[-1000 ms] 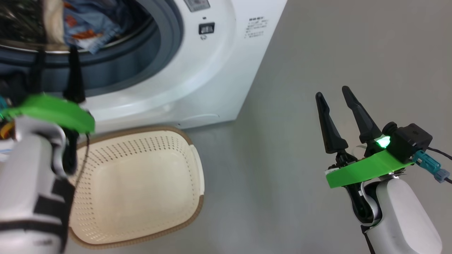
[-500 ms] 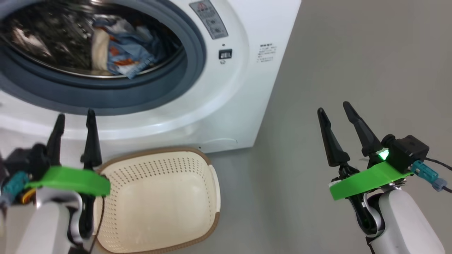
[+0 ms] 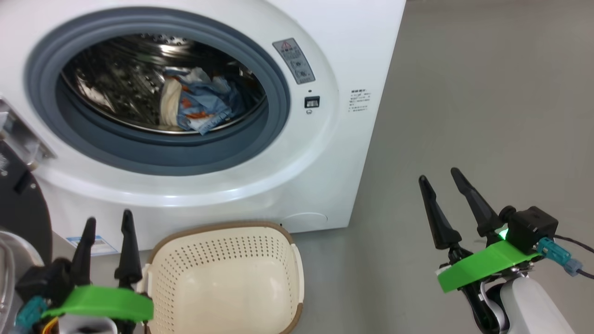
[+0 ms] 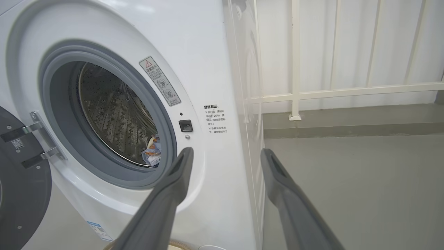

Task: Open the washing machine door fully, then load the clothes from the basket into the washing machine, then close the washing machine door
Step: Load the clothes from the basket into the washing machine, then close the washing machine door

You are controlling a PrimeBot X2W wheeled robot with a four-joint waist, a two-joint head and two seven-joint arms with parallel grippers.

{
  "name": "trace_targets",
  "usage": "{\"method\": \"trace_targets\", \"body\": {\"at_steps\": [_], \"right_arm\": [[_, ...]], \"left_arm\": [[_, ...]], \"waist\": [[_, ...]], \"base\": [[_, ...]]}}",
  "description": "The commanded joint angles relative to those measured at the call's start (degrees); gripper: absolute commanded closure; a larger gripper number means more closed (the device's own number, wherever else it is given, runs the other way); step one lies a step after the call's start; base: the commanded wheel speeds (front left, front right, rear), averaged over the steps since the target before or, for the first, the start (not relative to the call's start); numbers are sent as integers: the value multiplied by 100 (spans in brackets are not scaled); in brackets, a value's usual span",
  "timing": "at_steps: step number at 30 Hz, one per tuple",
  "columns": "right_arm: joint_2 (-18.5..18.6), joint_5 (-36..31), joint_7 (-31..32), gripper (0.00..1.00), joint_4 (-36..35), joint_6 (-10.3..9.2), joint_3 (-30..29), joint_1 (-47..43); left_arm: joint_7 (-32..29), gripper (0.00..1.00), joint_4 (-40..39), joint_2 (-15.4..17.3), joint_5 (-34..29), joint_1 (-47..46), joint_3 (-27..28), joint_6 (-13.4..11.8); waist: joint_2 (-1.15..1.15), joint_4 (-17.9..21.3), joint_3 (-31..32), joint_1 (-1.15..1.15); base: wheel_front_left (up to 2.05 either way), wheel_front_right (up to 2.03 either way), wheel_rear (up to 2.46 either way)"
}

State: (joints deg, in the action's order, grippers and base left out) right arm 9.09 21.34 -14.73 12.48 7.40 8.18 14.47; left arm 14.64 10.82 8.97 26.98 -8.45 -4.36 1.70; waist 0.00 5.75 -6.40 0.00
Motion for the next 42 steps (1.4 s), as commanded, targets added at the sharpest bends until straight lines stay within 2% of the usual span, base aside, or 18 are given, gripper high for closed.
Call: {"method": "trace_targets", "body": {"at_steps": [1, 10, 19, 42], "right_arm": [[60, 35, -27, 0, -131, 9, 129, -45], [167, 85, -27, 0, -93, 9, 188, -101], [208, 87, -27, 0, -84, 9, 226, -124], [220, 56, -27, 0, -62, 9, 271, -142]], "left_arm": [[36, 0, -227, 127, 12, 19, 207, -17], [36, 0, -496, 71, -39, 512, 296, -27], [36, 0, -563, -10, -199, 580, 380, -58], [36, 0, -554, -90, -310, 589, 435, 83]], "waist": [[0, -61, 124, 0], [0, -99, 279, 0], [0, -107, 320, 0], [0, -86, 333, 0]], "base": [[0, 0, 0], [0, 0, 0], [0, 0, 0], [0, 0, 0]]}}
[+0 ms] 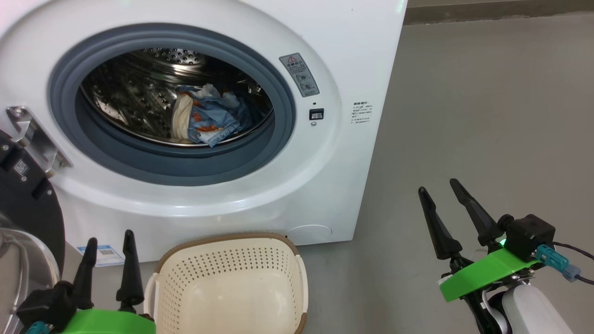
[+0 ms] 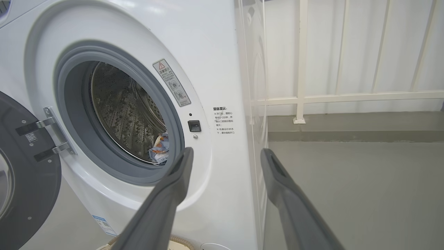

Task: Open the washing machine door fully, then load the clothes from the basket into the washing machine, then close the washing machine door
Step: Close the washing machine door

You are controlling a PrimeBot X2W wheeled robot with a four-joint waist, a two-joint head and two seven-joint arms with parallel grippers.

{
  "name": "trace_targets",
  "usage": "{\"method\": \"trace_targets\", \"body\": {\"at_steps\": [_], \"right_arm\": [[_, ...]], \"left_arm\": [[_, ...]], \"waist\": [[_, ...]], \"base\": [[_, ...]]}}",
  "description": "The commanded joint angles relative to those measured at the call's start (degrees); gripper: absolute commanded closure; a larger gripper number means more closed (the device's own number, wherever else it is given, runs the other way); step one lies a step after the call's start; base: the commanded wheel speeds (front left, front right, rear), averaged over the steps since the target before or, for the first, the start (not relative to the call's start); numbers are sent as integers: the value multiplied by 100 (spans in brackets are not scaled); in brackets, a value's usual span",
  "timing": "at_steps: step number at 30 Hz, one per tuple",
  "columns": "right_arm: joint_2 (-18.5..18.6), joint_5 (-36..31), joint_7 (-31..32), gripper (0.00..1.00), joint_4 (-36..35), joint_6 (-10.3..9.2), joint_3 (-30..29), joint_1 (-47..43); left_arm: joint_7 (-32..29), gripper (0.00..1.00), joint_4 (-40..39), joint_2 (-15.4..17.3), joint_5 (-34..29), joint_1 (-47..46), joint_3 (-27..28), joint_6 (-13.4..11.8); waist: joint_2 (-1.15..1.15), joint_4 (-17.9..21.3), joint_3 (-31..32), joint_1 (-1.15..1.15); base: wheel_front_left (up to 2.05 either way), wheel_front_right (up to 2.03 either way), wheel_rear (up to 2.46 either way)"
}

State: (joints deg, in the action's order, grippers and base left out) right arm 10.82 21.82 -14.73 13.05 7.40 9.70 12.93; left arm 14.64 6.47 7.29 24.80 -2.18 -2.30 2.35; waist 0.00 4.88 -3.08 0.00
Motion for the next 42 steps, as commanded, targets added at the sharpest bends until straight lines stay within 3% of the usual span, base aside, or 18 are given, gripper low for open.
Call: {"method": "trace_targets", "body": {"at_steps": [1, 10, 27, 42], "right_arm": [[47, 7, -27, 0, -119, 9, 120, 11], [52, 23, -27, 0, -106, 9, 118, 4], [60, 30, -27, 0, -107, 9, 78, -7], [60, 38, -27, 0, -97, 9, 65, -19]], "left_arm": [[36, 0, -120, 77, -93, -37, 234, 23], [36, 0, -128, 55, -99, -16, 256, 62], [36, 0, -112, 18, -141, -21, 266, 76], [36, 0, -83, 3, -173, -31, 263, 73]], "waist": [[0, 3, 2, 0], [0, 24, 35, 0], [0, 27, 38, 0], [0, 0, 63, 0]], "base": [[0, 0, 0], [-51, 51, 0], [-148, 148, 0], [-13, 13, 0]]}}
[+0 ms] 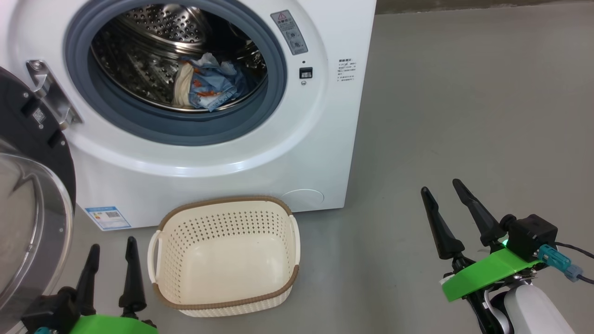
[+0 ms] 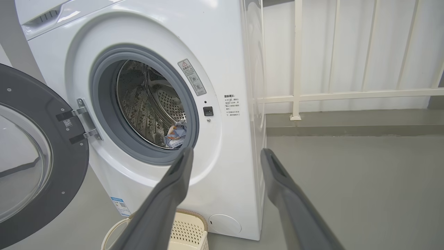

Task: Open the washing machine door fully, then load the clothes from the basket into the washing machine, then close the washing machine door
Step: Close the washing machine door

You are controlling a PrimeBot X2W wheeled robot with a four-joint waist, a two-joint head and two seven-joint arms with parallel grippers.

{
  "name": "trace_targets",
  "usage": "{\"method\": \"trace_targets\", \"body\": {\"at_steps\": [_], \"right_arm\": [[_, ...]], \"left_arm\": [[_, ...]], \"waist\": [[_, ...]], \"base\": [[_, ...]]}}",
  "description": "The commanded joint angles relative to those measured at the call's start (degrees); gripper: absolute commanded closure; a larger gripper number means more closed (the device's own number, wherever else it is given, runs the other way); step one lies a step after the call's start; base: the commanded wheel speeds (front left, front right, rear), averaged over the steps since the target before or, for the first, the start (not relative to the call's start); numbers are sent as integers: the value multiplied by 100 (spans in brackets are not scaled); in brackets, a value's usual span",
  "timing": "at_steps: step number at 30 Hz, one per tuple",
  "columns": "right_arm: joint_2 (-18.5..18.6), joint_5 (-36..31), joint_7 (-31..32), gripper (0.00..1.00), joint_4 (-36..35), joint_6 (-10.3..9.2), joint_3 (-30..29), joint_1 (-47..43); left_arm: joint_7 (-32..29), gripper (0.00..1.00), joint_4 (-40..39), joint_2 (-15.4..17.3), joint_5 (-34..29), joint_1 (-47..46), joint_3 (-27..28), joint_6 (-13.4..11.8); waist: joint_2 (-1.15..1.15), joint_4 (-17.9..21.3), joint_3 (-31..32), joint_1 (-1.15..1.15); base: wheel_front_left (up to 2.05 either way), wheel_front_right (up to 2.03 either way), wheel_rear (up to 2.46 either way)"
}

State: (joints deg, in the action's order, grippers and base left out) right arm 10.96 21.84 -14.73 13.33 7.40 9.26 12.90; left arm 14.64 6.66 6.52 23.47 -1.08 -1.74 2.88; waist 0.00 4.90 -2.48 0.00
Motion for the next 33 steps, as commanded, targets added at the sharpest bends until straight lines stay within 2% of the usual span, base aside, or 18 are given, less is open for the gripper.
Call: {"method": "trace_targets", "body": {"at_steps": [1, 13, 22, 29, 32, 33], "right_arm": [[45, 38, -27, 0, -125, 9, 109, -20], [2, 13, -27, 0, -134, 9, 105, -47], [-14, 48, -27, 0, -120, 9, 160, -62], [-4, 73, -27, 0, -105, 9, 256, -29], [15, 94, -27, 0, -82, 9, 293, -12], [25, 121, -27, 0, -57, 9, 339, -9]], "left_arm": [[36, 0, -99, 79, -38, -138, 208, 20], [36, 0, -67, 86, -44, -144, 176, 15], [36, 0, -25, 70, -60, -157, 190, -9], [36, 0, 3, 31, -62, -150, 228, -38], [36, 0, 2, 14, -118, -140, 257, -80], [36, 0, -14, -13, -167, -125, 264, -113]], "waist": [[0, -7, 7, 0], [0, -138, 19, 0], [0, -457, 61, 0], [0, -953, 45, 0], [0, -1281, 60, 0], [0, -1616, 101, 0]], "base": [[0, 0, 0], [0, 0, 0], [0, 0, 0], [0, 0, 0], [0, 0, 0], [0, 0, 0]]}}
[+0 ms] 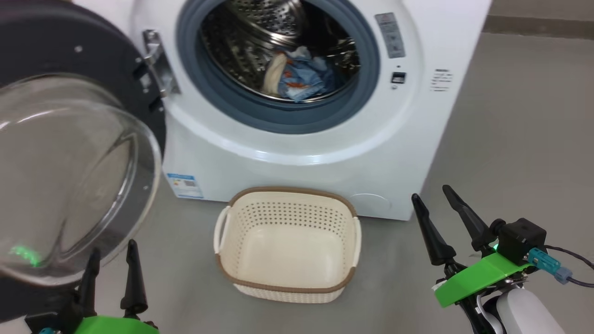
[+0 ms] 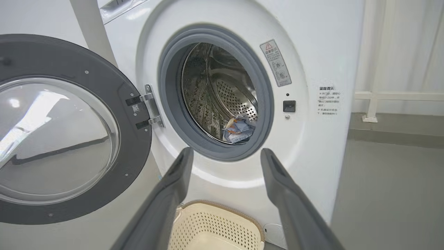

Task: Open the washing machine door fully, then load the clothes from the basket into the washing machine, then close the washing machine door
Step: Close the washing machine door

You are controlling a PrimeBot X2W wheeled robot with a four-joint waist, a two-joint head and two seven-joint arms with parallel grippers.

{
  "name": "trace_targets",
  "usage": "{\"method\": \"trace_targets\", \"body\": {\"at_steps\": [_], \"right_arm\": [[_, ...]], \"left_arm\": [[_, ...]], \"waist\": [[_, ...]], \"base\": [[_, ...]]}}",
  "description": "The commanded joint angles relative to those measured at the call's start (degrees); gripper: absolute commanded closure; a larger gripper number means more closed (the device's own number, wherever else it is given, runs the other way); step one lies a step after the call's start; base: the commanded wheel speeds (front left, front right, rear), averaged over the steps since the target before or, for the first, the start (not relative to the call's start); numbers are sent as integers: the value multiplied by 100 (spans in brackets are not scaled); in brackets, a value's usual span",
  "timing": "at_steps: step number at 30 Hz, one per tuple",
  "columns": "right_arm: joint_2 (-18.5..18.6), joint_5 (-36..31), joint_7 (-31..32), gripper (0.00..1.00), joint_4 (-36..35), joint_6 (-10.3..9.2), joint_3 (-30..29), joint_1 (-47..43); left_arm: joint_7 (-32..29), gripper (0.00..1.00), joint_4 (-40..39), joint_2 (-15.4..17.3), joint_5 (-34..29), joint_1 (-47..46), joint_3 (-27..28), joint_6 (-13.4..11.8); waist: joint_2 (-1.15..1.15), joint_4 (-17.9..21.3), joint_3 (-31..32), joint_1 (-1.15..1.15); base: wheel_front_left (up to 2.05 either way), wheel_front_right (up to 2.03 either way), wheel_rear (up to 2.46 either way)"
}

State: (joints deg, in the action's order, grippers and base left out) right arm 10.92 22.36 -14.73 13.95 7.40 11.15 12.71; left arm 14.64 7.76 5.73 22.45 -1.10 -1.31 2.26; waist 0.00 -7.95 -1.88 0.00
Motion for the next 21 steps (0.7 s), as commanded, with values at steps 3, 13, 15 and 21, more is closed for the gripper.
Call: {"method": "trace_targets", "body": {"at_steps": [3, 13, 15, 21], "right_arm": [[48, 101, -27, 0, -88, 9, 236, 6], [90, 135, -27, 0, -71, 9, 330, 5], [96, 137, -27, 0, -66, 9, 346, 1], [86, 163, -27, 0, -56, 9, 429, 8]], "left_arm": [[36, 0, -178, 14, -153, -54, 291, -147], [36, 0, -213, -79, -171, -11, 350, -167], [36, 0, -203, -92, -175, -4, 359, -157], [36, 0, -188, -121, -207, 16, 410, -164]], "waist": [[0, -978, 146, 0], [0, -1582, 138, 0], [0, -1670, 150, 0], [0, -1800, 196, 0]], "base": [[0, 0, 0], [0, 0, 0], [0, 0, 0], [0, 0, 0]]}}
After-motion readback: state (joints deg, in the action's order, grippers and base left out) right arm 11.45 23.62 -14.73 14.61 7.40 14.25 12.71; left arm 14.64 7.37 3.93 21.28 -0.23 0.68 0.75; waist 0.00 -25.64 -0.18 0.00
